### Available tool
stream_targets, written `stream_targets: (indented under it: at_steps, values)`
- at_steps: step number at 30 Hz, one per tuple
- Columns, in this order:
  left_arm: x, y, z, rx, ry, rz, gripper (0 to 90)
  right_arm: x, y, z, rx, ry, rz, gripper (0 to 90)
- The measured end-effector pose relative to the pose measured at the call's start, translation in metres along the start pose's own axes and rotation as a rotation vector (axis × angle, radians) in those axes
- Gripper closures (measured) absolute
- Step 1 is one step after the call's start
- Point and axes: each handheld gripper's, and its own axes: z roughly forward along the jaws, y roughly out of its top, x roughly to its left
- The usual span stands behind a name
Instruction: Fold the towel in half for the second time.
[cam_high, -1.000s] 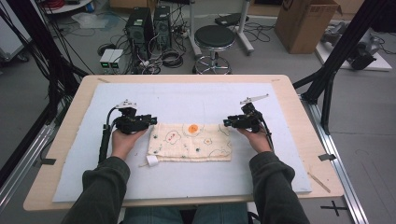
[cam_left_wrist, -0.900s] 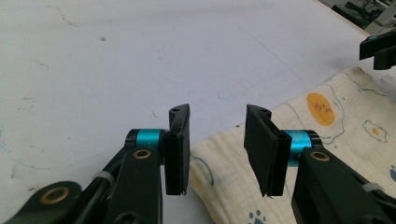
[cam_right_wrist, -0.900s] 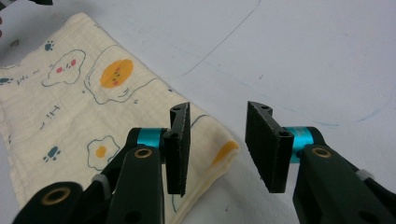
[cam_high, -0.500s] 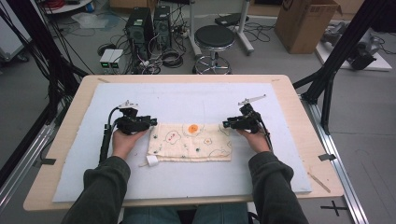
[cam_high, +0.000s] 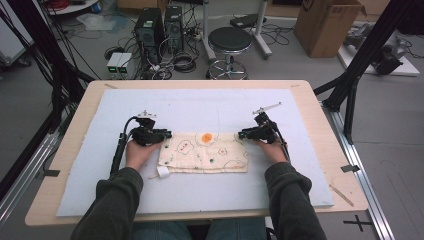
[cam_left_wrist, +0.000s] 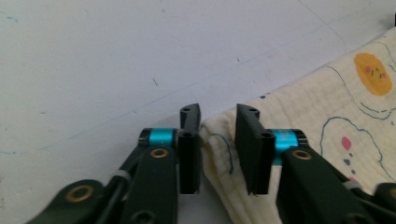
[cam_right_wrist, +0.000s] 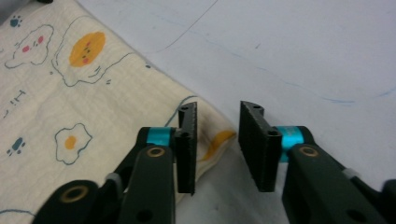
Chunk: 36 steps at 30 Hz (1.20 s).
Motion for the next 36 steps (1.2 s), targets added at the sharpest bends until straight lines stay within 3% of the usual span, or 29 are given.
stream_targets:
  at_steps: [3, 6, 16, 24, 36]
  values:
    - [-0.001, 0.0, -0.001, 0.003, -0.002, 0.023, 82.7, 0.002, 0.001, 0.002, 0.005, 0.011, -0.015, 80.6]
    - [-0.002, 0.001, -0.003, -0.005, -0.003, 0.025, 83.7, 0.004, 0.002, 0.002, 0.006, 0.014, -0.029, 82.5]
    - [-0.004, 0.014, -0.015, -0.063, -0.012, 0.04, 84.2, 0.001, 0.004, -0.012, -0.047, 0.009, -0.012, 83.7]
    - [-0.002, 0.019, -0.023, -0.1, -0.007, 0.037, 84.4, 0.004, 0.018, -0.025, -0.102, 0.001, -0.029, 83.7]
    - [-0.006, 0.014, -0.028, -0.079, -0.012, 0.086, 84.4, 0.006, 0.017, -0.023, -0.077, 0.008, -0.013, 83.7]
